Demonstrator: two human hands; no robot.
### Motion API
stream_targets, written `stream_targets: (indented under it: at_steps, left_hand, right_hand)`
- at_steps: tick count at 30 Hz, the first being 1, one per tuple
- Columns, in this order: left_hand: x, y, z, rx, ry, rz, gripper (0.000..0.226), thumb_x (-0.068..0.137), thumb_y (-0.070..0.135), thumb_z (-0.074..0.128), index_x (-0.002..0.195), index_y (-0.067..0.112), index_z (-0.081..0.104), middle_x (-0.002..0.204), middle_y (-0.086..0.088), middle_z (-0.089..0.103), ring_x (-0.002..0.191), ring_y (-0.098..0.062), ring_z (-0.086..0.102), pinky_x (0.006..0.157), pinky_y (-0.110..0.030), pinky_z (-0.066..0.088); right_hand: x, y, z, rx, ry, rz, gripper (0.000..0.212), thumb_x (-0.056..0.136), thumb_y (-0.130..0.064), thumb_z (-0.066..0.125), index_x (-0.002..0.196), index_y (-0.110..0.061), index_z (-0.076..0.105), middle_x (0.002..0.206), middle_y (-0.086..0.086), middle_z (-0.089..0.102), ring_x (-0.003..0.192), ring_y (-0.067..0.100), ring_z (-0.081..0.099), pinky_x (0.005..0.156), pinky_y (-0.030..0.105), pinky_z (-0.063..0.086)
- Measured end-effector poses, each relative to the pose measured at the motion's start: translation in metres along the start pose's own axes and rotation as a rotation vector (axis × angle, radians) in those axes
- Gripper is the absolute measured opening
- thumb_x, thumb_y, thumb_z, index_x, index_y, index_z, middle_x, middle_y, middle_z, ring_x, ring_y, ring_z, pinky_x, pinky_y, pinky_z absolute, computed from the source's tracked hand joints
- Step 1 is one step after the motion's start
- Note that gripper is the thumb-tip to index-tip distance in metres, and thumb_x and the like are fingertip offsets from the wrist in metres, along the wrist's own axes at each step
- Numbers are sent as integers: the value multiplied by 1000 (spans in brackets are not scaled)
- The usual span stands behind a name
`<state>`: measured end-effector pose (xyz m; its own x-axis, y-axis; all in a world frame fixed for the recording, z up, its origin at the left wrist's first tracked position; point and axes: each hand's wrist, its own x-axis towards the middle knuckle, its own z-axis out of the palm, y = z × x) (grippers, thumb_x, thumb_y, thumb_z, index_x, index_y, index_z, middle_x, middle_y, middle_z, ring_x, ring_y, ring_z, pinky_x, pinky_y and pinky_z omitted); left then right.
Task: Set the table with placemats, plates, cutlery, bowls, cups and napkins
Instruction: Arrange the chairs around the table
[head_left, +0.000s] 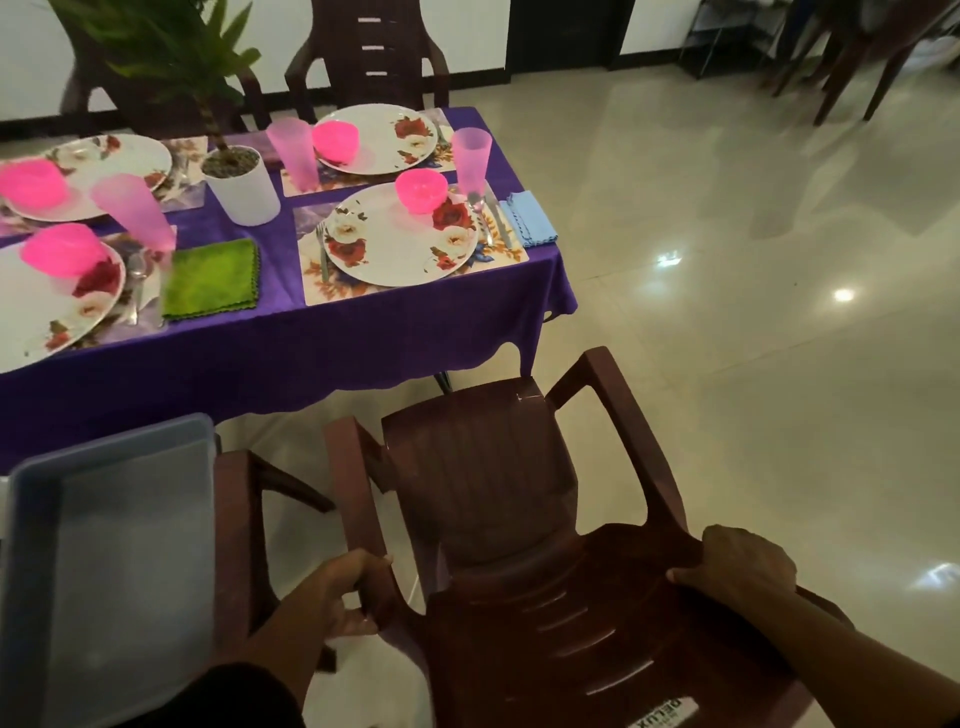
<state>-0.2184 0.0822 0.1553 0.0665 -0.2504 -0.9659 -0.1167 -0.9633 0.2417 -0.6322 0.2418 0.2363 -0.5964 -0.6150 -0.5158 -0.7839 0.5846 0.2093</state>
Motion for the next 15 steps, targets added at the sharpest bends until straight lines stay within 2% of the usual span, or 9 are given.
stream_targets:
  at_steps: [3, 6, 9, 11, 13, 15]
  left_hand:
    - [4, 8, -14, 12, 22, 27, 19, 86, -4, 68, 103, 0, 74, 125, -22, 62, 113, -48, 61, 96, -63, 55]
    - [10, 5, -28, -7, 33, 2, 33, 81, -2, 74, 113, -1, 71, 129, -23, 60, 117, -48, 60, 95, -63, 56]
    - [15, -5, -37, -25, 35, -21, 25, 81, -3, 71, 106, -1, 74, 124, -22, 63, 108, -46, 63, 81, -55, 61]
    - [17, -10, -39, -41, 15, -45, 30, 82, 0, 74, 111, -1, 72, 119, -21, 66, 102, -42, 64, 73, -50, 60]
    - [16, -8, -37, -55, -19, -45, 38, 79, 2, 78, 115, -2, 69, 118, -21, 65, 104, -43, 63, 84, -54, 59]
    - [16, -5, -36, -35, -28, -28, 35, 81, 5, 80, 112, -2, 66, 120, -19, 62, 104, -43, 60, 98, -60, 53]
  right_hand:
    - [-4, -15, 2, 8, 9, -9, 63, 77, -80, 64, 112, -28, 60, 91, -13, 57, 90, 12, 60, 75, 29, 55]
    - [-7, -28, 6, 10, -1, -21, 62, 78, -78, 64, 113, -27, 60, 90, -12, 56, 87, 11, 59, 72, 28, 53]
    - [-9, -37, 14, -22, -4, -25, 62, 79, -78, 64, 112, -26, 59, 93, -11, 58, 89, 12, 60, 73, 28, 53]
    - [-8, -37, 17, -42, 3, -27, 61, 80, -78, 63, 112, -26, 59, 93, -12, 58, 89, 11, 60, 73, 28, 54]
    - [-6, -35, 19, -41, 22, -29, 60, 81, -78, 61, 112, -27, 59, 92, -12, 57, 88, 11, 60, 71, 28, 52]
    - [-3, -36, 20, -51, 32, -36, 58, 83, -76, 60, 114, -27, 60, 92, -12, 57, 89, 12, 61, 69, 28, 50]
